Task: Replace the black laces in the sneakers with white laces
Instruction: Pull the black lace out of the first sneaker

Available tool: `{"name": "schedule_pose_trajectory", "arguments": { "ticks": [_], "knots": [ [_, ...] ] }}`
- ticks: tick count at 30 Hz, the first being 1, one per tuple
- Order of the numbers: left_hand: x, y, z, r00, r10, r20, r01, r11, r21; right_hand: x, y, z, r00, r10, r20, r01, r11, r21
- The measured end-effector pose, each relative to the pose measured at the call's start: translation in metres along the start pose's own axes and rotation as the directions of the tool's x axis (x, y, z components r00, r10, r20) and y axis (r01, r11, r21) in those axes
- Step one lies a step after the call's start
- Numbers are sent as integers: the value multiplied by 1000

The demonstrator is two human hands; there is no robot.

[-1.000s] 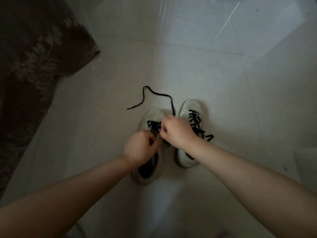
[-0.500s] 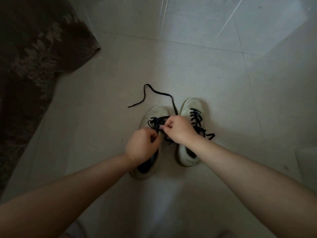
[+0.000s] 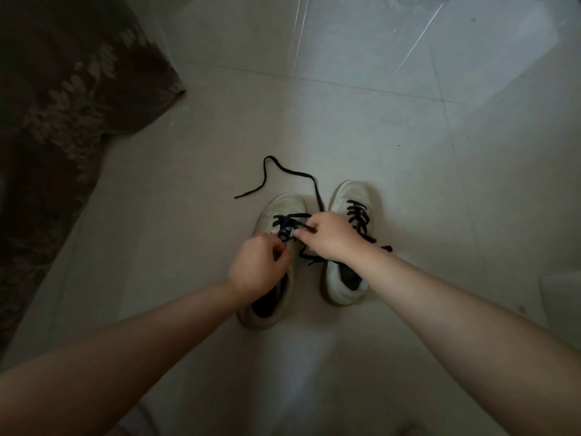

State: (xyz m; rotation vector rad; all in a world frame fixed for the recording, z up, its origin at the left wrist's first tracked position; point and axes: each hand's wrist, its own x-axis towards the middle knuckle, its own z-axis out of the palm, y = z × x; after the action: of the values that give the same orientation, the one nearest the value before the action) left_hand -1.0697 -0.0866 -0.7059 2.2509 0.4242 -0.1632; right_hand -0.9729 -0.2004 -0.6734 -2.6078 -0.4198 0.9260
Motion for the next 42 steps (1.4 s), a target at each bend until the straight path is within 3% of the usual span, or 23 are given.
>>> {"name": "schedule_pose_trajectory", "arguments": {
  "ticks": [5, 10, 12, 18, 21, 26, 29, 31, 34, 36, 39, 42],
  "knots": [
    [1, -2, 0, 1000, 2, -4, -2, 1000, 28, 2, -2, 7, 999, -40, -9, 40, 999, -10],
    [2, -5, -3, 1000, 24, -14, -24, 1000, -12, 16, 7, -44, 954, -4, -301, 34, 995, 95],
    [1, -5, -1, 999, 37, 4, -36, 999, -21, 17, 9, -47, 943, 21, -333, 25, 991, 134],
    [1, -1, -2, 998, 63, -14, -64, 997, -32, 10, 3, -12, 996, 84, 34, -85, 996, 38],
    [1, -1, -2, 999, 51, -6, -51, 998, -26, 11, 0, 3, 995, 92, 23, -93, 995, 30],
    [3, -2, -1, 999, 44, 7, -44, 999, -20, 15, 3, 13, 992, 129, -13, -121, 959, 256],
    [2, -3, -1, 999, 53, -12, -53, 998, -18, 12, 3, 5, 999, 21, -44, -15, 990, 143],
    [0, -4, -1, 998, 62, -15, -62, 998, -23, 13, 9, -14, 981, -86, -175, 87, 996, -5],
    [-1, -4, -2, 998, 55, -21, -56, 998, -42, 16, 25, -52, 918, -83, -388, 44, 993, -109],
    [-1, -4, -1, 999, 42, -6, -43, 998, -41, 12, 31, -57, 899, -89, -429, 10, 983, -182],
    [0, -4, 0, 1000, 28, 7, -28, 999, -37, 0, 26, -35, 873, -340, -349, 244, 925, -291],
    [0, -1, -2, 999, 34, 3, -34, 999, -33, 3, 18, -11, 877, -474, -81, 411, 827, -384]
  ]
}}
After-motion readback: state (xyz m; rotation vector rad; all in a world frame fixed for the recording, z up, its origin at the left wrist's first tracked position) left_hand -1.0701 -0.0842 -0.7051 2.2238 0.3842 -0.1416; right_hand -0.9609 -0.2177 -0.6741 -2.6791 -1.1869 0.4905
